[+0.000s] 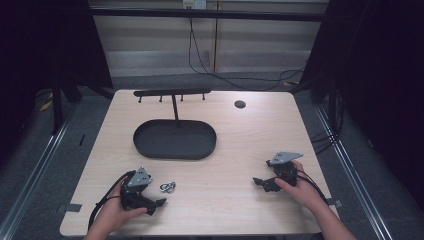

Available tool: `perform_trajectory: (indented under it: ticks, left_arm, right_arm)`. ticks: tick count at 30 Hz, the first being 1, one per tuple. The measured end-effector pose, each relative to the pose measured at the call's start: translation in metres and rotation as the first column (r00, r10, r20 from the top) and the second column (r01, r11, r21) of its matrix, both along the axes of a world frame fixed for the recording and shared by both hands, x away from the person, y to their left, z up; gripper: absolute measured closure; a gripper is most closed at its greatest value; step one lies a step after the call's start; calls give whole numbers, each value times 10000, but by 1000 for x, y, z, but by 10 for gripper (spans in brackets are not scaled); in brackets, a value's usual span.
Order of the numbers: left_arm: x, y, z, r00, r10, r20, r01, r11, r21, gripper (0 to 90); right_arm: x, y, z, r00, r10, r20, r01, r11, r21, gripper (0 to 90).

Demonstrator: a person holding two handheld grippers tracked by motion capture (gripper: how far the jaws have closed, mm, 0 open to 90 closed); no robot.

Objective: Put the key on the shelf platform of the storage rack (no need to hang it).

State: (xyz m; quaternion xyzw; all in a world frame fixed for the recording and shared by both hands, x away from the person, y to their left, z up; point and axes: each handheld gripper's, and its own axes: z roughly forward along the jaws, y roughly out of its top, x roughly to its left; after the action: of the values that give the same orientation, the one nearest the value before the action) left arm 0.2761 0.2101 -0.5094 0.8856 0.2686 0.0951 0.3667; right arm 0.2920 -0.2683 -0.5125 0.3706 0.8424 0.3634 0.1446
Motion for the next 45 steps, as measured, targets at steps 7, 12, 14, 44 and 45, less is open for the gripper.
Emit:
perform_trajectory:
  ticks: [7,12,14,44,45]
  left_arm:
    - [0,-2,1,9999,143,-19,-143,9998,100,2]
    - [1,-7,11,9992,-39,-406,67,9976,688,105]
    - [1,-9,15,9981,-44,-611,100,9957,917,205]
    - [33,-35,54,9556,411,-2919,149,9822,1871,308]
    - [33,-37,55,9595,408,-2786,170,9792,2021,310]
  right_arm:
    - [0,0,0,10000,11,28,-11,10000,-3,112]
    - [0,0,0,10000,2,-1,-2,10000,1,113]
    - [0,0,0,10000,2,1,-2,10000,8,113]
    - [-2,1,0,9997,-235,5,235,9997,3,113]
    - [-2,1,0,9997,-237,4,237,9997,3,114]
